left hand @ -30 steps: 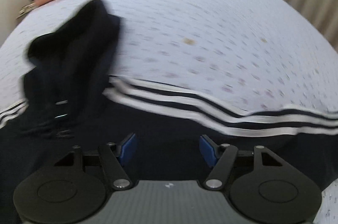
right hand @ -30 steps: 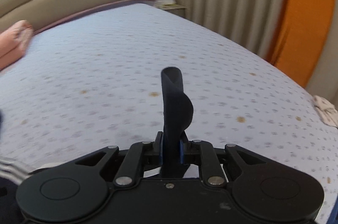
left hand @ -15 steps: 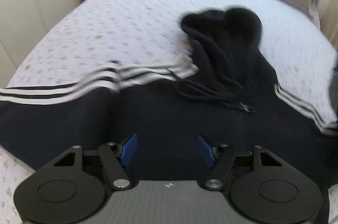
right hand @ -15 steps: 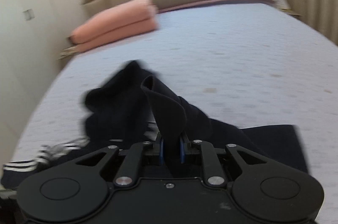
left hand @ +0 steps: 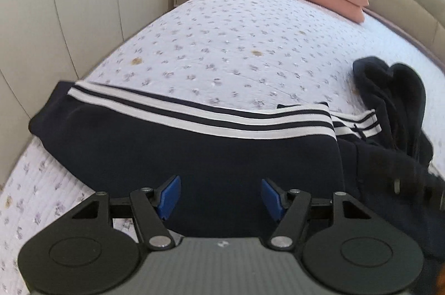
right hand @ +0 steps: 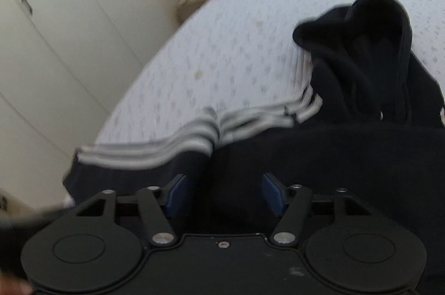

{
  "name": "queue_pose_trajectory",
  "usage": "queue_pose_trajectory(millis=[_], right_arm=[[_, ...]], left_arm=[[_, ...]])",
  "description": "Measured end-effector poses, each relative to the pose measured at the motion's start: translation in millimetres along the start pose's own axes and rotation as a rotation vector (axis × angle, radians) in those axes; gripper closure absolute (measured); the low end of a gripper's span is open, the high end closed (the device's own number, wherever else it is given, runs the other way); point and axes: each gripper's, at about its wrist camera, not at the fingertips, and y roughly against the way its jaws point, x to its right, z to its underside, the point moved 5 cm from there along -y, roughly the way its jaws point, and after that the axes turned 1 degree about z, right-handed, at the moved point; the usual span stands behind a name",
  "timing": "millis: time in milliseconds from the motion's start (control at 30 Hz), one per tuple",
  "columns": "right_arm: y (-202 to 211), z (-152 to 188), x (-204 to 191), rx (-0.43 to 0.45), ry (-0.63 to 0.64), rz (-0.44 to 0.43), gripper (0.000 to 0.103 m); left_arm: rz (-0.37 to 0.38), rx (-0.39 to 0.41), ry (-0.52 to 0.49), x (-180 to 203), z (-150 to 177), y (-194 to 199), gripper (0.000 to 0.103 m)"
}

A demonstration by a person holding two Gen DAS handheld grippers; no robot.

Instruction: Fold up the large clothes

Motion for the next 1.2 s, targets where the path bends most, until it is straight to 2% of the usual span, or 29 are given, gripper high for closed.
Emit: queue_pose_trajectory(millis=[100, 133, 167, 200, 233, 267, 300, 367, 433, 467, 533, 633, 767, 833, 900, 933, 967, 1000, 1033, 1100, 1167, 1200], right_arm=[[31.1, 14.6, 24.0, 0.020, -0.020, 0.028, 0.030], [42.9, 18.7, 29.6, 0.038, -0.027, 0.057, 0.034], [56.1, 22.2, 42.0, 0.061, -0.030, 0.113, 0.035], [68.5, 25.3, 58.4, 0.080, -0.034, 0.189, 0.046], [80.3, 28.9, 77.0, 0.098, -0.039, 0.270, 0.063], [89.8, 30.8, 97.1, 0.111, -0.051, 0.349, 0.070], [101.3, 30.7, 122.2, 0.122, -0.083, 0.433, 0.074], [122.3, 32.8, 172.9, 0.125, -0.192, 0.541, 0.074], [136.6, 35.3, 211.7, 0.105, -0.285, 0.584, 0.074], [142.5, 37.0, 224.1, 0.091, -0.315, 0.589, 0.074], [151.0, 46.1, 233.9, 0.075, -0.320, 0.567, 0.072], [152.4, 67.1, 224.8, 0.038, -0.290, 0.523, 0.067], [131.2, 85.6, 205.4, 0.000, -0.305, 0.465, 0.067], [125.8, 87.7, 201.0, -0.004, -0.326, 0.446, 0.067], [122.3, 87.4, 197.3, 0.000, -0.338, 0.434, 0.068], [122.5, 86.4, 196.2, 0.003, -0.337, 0.431, 0.068], [124.0, 84.8, 194.9, 0.007, -0.332, 0.431, 0.068], [124.3, 83.3, 194.5, 0.011, -0.325, 0.434, 0.068], [123.8, 82.0, 195.4, 0.014, -0.320, 0.436, 0.067], [123.6, 80.4, 197.5, 0.018, -0.325, 0.439, 0.068], [124.6, 79.8, 200.9, 0.024, -0.336, 0.448, 0.068], [126.0, 80.4, 201.8, 0.029, -0.338, 0.457, 0.068]], left_arm=[[0.097, 0.003, 0.014, 7.5, -6.4, 2.4, 0.038], [0.134, 0.003, 0.005, 16.8, -9.3, 3.0, 0.038], [0.169, 0.005, -0.006, 27.1, -12.0, 2.0, 0.038], [0.211, 0.010, -0.024, 41.6, -14.3, 2.4, 0.038], [0.251, 0.012, -0.048, 56.7, -14.6, 2.5, 0.038], [0.293, 0.011, -0.082, 76.1, -15.2, 0.3, 0.038], [0.320, 0.010, -0.116, 93.5, -14.3, -0.3, 0.038], [0.357, 0.012, -0.180, 127.8, -10.5, -6.7, 0.038], [0.366, -0.038, -0.188, 149.4, -4.8, -20.3, 0.038], [0.370, -0.078, -0.163, 154.5, 0.1, -25.2, 0.040], [0.395, -0.124, -0.099, 155.5, 14.0, -23.9, 0.036], [0.351, -0.173, -0.022, 144.3, 38.5, -20.3, 0.025], [0.285, -0.171, 0.064, 133.8, 41.7, -35.0, 0.023], [0.250, -0.130, 0.082, 133.4, 33.0, -44.1, 0.023], [0.174, -0.065, 0.100, 130.2, 20.7, -47.9, 0.023], [0.159, -0.030, 0.113, 128.3, 15.3, -46.9, 0.022], [0.162, -0.010, 0.128, 126.4, 10.0, -49.6, 0.019], [0.187, -0.025, 0.135, 127.2, 6.8, -57.1, 0.012], [0.229, -0.071, 0.130, 131.1, 5.6, -69.0, 0.012], [0.241, -0.137, 0.117, 139.2, 9.1, -88.7, 0.021], [0.183, -0.081, 0.009, 150.9, 5.9, -88.5, 0.052], [0.186, -0.081, -0.041, 157.6, 5.4, -89.1, 0.082]])
